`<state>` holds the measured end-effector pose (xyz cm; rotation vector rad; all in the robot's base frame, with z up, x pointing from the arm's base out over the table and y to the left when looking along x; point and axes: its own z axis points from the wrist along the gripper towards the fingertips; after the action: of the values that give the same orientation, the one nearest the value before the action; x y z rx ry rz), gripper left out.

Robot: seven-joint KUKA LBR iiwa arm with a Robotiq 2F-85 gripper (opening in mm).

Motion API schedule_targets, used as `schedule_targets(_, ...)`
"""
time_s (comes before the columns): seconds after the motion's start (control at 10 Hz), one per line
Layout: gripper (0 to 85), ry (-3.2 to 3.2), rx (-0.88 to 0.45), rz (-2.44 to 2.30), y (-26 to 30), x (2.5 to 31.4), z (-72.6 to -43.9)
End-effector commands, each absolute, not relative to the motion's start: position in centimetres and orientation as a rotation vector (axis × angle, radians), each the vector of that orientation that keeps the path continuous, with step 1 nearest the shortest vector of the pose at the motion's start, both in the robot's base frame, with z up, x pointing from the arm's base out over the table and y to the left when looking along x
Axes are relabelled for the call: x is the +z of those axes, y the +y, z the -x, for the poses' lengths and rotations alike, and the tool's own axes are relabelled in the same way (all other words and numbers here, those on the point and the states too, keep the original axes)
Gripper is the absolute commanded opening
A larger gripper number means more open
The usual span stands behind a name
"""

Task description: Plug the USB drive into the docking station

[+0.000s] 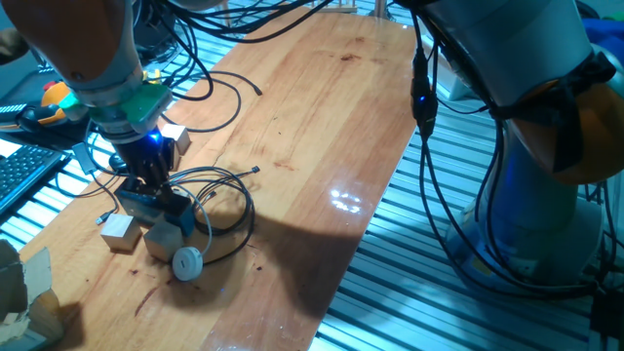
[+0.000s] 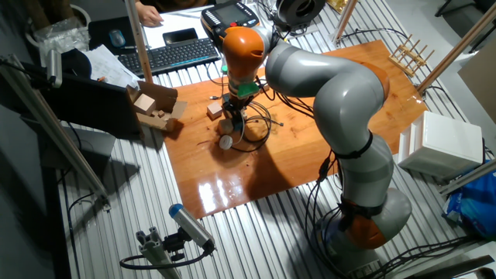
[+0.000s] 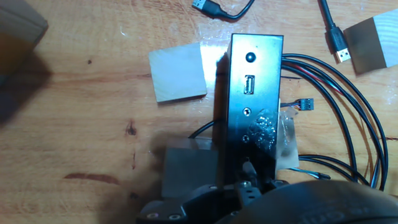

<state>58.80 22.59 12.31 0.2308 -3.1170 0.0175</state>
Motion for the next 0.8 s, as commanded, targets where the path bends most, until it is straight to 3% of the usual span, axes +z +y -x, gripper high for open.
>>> schedule_targets(0.0,0.0,-3.117,0.017,-0.228,22.60,12.30,-58.82)
schedule_targets(0.7,0.0,-3.113,0.022,-0.221,22.54,11.78,-58.95)
